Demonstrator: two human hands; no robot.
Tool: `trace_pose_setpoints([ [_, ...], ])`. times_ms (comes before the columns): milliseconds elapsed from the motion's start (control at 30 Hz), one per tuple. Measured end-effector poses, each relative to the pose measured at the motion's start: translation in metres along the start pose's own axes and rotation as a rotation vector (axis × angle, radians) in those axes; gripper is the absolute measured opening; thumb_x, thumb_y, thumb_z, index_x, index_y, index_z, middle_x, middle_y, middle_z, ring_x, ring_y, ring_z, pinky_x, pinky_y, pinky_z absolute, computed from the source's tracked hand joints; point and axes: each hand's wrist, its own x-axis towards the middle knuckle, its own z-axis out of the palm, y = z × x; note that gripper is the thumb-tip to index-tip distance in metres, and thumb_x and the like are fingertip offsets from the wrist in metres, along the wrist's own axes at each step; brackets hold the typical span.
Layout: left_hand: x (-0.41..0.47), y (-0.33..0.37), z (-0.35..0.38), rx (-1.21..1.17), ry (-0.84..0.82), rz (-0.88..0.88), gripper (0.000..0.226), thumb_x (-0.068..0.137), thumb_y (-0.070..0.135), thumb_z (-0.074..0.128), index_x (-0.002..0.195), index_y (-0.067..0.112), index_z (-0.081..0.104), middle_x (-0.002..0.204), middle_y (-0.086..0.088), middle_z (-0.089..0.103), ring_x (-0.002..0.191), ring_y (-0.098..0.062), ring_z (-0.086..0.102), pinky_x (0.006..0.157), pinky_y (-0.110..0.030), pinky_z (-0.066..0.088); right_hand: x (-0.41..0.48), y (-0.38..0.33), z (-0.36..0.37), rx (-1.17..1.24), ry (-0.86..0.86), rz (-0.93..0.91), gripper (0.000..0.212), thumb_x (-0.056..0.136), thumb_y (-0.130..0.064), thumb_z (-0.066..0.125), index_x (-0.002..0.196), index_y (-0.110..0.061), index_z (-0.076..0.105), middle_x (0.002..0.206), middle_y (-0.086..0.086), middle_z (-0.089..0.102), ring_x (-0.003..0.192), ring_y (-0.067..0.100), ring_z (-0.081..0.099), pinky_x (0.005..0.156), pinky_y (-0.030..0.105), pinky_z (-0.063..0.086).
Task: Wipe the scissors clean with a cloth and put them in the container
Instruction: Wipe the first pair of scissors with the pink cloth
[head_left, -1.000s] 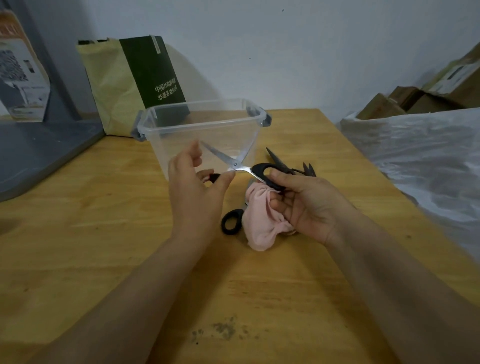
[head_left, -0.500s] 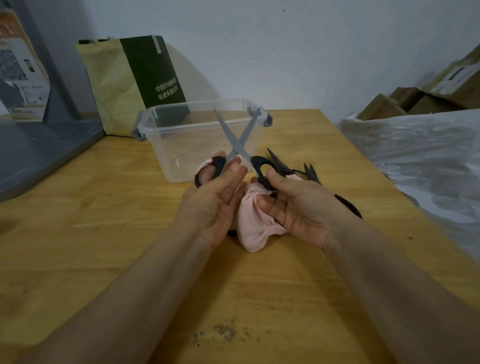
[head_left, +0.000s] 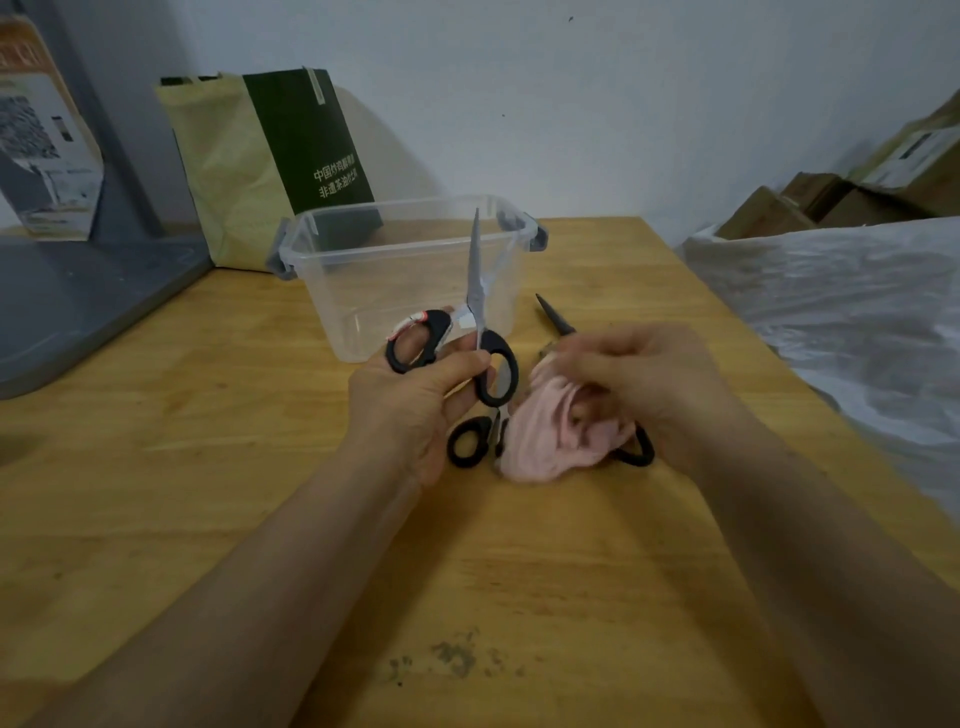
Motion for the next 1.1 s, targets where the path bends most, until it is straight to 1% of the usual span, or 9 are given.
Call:
trace_pose_setpoints([
  [100, -0.002, -0.003, 0.002, 0.078, -0.049, -0.032, 0.036, 0.072, -0.019, 0.064, 0.100, 0.003, 0.063, 0.082, -0.012, 0.073, 0.076, -0.021, 0.072, 0.068, -0.034, 0.060, 0.005, -0.001, -0.011, 0.036, 0.311, -0.330, 0.024, 0.084, -0.009, 0.068, 0.106, -0.018, 0.068, 0.099, 0.003, 0.070, 0.083, 0.011, 0.068, 0.072, 0.025, 0.055],
  [200, -0.006, -0.006, 0.004, 0.145, -0.121, -0.080, 0.035, 0.073, -0.018, 0.064, 0.102, 0.002, 0.063, 0.096, -0.017, 0.072, 0.085, -0.026, 0.072, 0.077, -0.037, 0.059, 0.006, 0.001, 0.000, -0.027, 0.239, -0.479, 0.027, 0.084, -0.009, 0.070, 0.103, -0.027, 0.066, 0.095, -0.008, 0.068, 0.085, 0.002, 0.064, 0.077, 0.020, 0.052],
  [300, -0.007, -0.008, 0.005, 0.158, -0.179, -0.085, 0.033, 0.075, -0.019, 0.060, 0.101, 0.001, 0.065, 0.100, -0.015, 0.072, 0.090, -0.024, 0.071, 0.075, -0.031, 0.059, 0.008, 0.009, 0.012, -0.014, 0.102, -0.449, 0.024, 0.082, -0.005, 0.070, 0.093, -0.025, 0.072, 0.094, -0.015, 0.070, 0.086, -0.005, 0.065, 0.072, 0.011, 0.050],
  [433, -0.009, -0.009, 0.006, 0.129, -0.191, -0.089, 0.031, 0.079, -0.020, 0.053, 0.102, -0.004, 0.064, 0.100, -0.016, 0.072, 0.088, -0.024, 0.071, 0.069, -0.025, 0.059, 0.009, 0.015, 0.016, -0.063, 0.040, -0.501, 0.022, 0.081, -0.001, 0.069, 0.098, -0.015, 0.073, 0.099, -0.006, 0.069, 0.093, -0.006, 0.063, 0.072, 0.007, 0.048],
  [500, -0.009, -0.008, 0.007, 0.161, -0.175, -0.083, 0.025, 0.080, -0.018, 0.053, 0.094, -0.002, 0.066, 0.089, -0.014, 0.072, 0.074, -0.019, 0.070, 0.060, -0.021, 0.056, 0.010, 0.017, 0.017, -0.160, 0.061, -0.530, 0.020, 0.080, -0.006, 0.071, 0.096, -0.017, 0.074, 0.099, -0.006, 0.068, 0.098, 0.000, 0.062, 0.085, 0.016, 0.049],
  [567, -0.011, -0.007, 0.008, 0.242, -0.152, -0.050, 0.023, 0.082, -0.014, 0.054, 0.078, 0.006, 0.066, 0.070, -0.008, 0.063, 0.056, -0.013, 0.055, 0.044, -0.017, 0.042, 0.011, 0.017, 0.017, -0.238, 0.079, -0.520, 0.016, 0.079, -0.012, 0.074, 0.095, -0.017, 0.075, 0.103, -0.004, 0.065, 0.103, 0.007, 0.059, 0.094, 0.027, 0.048],
  [700, -0.011, -0.007, 0.008, 0.291, -0.058, 0.008, 0.027, 0.081, -0.006, 0.057, 0.063, 0.013, 0.060, 0.063, -0.004, 0.054, 0.049, -0.010, 0.039, 0.036, -0.017, 0.022, 0.009, 0.016, 0.021, -0.288, 0.084, -0.550, 0.019, 0.078, -0.015, 0.075, 0.086, -0.032, 0.071, 0.101, -0.006, 0.063, 0.098, 0.011, 0.059, 0.090, 0.034, 0.051],
  [867, -0.011, -0.006, 0.009, 0.301, -0.016, 0.021, 0.012, 0.085, 0.019, 0.068, 0.075, 0.012, 0.066, 0.065, 0.000, 0.065, 0.050, -0.008, 0.050, 0.033, -0.013, 0.027, 0.009, 0.016, 0.024, -0.368, 0.099, -0.568, 0.024, 0.080, -0.014, 0.073, 0.104, -0.021, 0.072, 0.093, -0.007, 0.062, 0.083, 0.006, 0.058, 0.084, 0.032, 0.052],
  [1100, -0.013, -0.006, 0.009, 0.352, 0.022, 0.077, 0.013, 0.084, 0.019, 0.068, 0.073, 0.013, 0.065, 0.063, 0.002, 0.067, 0.042, 0.000, 0.053, 0.036, -0.012, 0.030, 0.005, 0.016, 0.030, -0.474, 0.122, -0.690, 0.010, 0.082, -0.012, 0.071, 0.091, -0.012, 0.075, 0.090, 0.002, 0.065, 0.085, 0.015, 0.060, 0.079, 0.033, 0.051],
])
